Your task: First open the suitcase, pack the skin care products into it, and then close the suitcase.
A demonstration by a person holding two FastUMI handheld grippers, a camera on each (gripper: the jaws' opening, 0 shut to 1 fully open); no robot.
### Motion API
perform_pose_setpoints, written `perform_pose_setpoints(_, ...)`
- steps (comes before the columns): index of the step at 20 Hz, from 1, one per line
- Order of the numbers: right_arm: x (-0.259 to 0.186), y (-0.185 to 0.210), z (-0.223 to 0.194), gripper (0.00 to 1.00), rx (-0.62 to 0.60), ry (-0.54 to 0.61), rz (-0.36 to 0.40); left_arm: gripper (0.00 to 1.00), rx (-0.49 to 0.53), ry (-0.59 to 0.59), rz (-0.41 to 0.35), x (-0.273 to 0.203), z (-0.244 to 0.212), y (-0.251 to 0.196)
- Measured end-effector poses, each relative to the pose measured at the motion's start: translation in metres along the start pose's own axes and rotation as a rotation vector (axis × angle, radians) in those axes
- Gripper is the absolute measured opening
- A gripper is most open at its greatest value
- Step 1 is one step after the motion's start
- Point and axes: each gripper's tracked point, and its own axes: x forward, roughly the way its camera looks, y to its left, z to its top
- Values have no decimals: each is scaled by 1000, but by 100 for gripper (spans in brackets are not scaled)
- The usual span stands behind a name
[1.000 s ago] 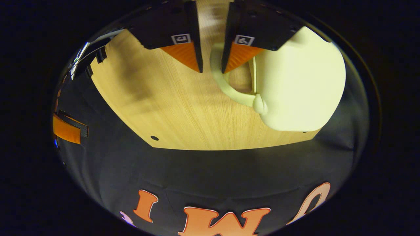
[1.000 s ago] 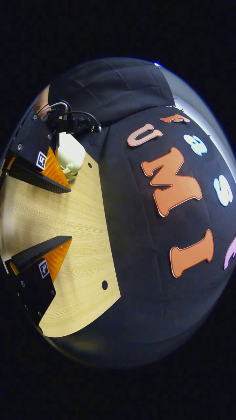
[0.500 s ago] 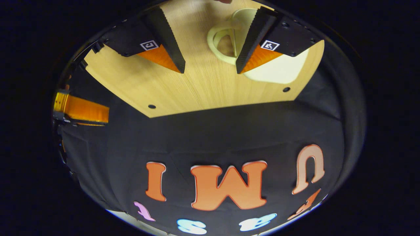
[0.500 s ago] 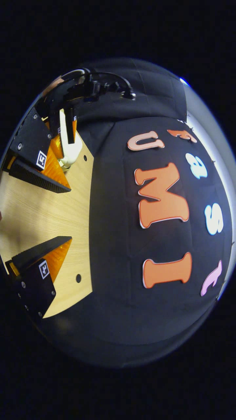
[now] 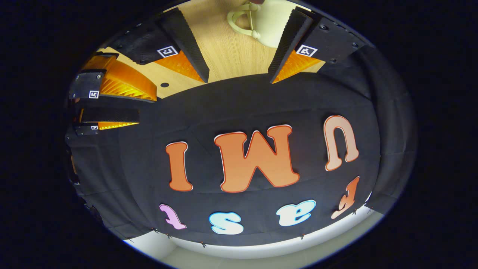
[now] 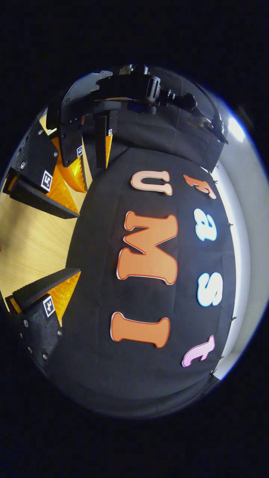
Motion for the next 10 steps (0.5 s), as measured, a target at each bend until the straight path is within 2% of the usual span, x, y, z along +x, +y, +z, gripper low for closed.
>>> perform_pose_setpoints(3, 1, 2, 9, 86, -2, -28, 0, 98, -33, -22, 8, -6, 9, -3)
perform_pose_setpoints(8, -5, -10, 8, 87, 19, -34, -41, 100, -51, -33, 50, -14, 10, 8)
perform_pose_setpoints(10, -7, -15, 6, 88, 26, -39, -57, 97, -73, -34, 67, -17, 6, 12)
